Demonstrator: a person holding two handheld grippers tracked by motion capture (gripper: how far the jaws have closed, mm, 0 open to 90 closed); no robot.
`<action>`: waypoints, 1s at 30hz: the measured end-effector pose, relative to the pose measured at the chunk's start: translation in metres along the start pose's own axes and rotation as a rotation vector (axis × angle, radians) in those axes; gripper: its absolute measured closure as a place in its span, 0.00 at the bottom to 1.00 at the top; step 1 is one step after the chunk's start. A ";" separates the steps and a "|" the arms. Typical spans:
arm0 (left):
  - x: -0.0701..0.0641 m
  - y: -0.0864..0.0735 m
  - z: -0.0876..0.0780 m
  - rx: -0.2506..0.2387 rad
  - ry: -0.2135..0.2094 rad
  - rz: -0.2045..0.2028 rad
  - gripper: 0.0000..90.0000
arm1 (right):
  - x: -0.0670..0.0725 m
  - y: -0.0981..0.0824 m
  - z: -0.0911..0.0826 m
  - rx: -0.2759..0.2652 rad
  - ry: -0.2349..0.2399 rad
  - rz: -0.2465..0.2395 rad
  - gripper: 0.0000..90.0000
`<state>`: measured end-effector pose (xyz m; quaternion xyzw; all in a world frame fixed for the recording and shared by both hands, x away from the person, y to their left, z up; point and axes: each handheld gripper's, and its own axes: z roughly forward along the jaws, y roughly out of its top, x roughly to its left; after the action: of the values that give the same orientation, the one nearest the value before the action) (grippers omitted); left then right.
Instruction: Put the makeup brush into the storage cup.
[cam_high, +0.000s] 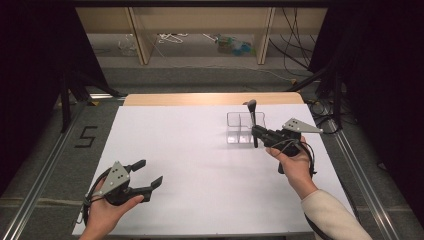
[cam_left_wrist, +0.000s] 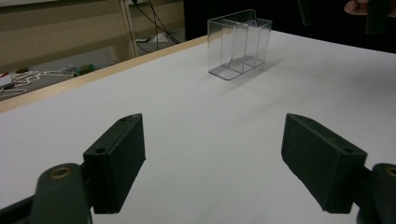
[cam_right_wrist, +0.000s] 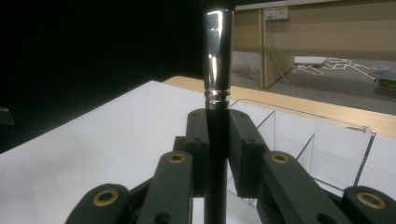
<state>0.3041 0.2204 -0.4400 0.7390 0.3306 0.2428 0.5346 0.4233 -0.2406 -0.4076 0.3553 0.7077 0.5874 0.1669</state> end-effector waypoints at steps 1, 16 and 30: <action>0.000 0.000 0.000 0.000 0.000 0.000 0.24 | 0.000 0.000 0.000 -0.002 -0.001 0.001 0.88; 0.000 0.000 0.000 -0.001 0.003 -0.010 0.24 | -0.003 0.002 -0.002 -0.008 -0.012 0.014 0.88; -0.001 -0.001 0.000 -0.001 0.002 -0.022 0.24 | -0.007 0.003 -0.005 -0.012 -0.026 0.025 0.88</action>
<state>0.3035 0.2195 -0.4406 0.7347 0.3388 0.2379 0.5373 0.4256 -0.2491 -0.4042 0.3706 0.6975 0.5890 0.1709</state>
